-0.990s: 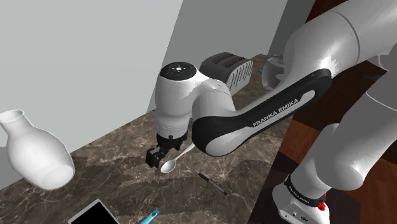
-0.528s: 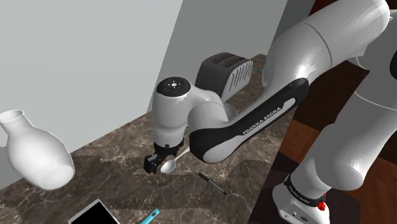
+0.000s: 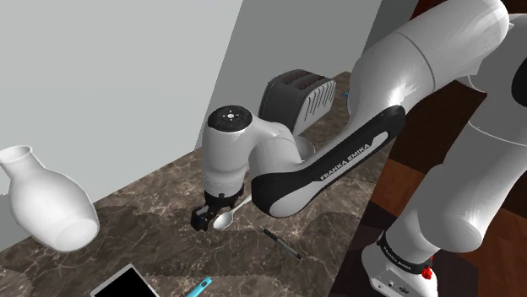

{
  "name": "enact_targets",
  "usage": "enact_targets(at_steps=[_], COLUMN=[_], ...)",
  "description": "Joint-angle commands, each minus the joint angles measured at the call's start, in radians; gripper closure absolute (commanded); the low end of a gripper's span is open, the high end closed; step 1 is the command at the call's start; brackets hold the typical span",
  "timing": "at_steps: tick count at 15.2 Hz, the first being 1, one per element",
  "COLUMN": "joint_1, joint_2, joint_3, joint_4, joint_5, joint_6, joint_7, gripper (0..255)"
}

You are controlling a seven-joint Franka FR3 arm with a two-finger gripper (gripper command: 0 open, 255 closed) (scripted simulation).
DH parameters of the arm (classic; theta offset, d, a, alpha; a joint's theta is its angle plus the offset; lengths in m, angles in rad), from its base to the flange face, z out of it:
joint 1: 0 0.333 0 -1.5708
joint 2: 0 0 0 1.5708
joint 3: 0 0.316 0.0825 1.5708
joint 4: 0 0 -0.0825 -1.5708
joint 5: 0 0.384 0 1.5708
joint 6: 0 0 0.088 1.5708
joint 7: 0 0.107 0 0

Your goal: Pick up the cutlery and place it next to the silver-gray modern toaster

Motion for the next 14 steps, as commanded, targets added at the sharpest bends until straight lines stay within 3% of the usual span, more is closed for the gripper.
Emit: enact_targets(at_steps=[1,10,14], joint_1=[0.000,0.000,-0.005], joint_2=[0.000,0.000,-0.043], joint_3=[0.000,0.000,0.007], joint_4=[0.000,0.000,0.016], joint_5=[0.000,0.000,0.051], joint_6=[0.000,0.000,-0.045], joint_7=[0.000,0.000,-0.041], gripper=[255,255,255])
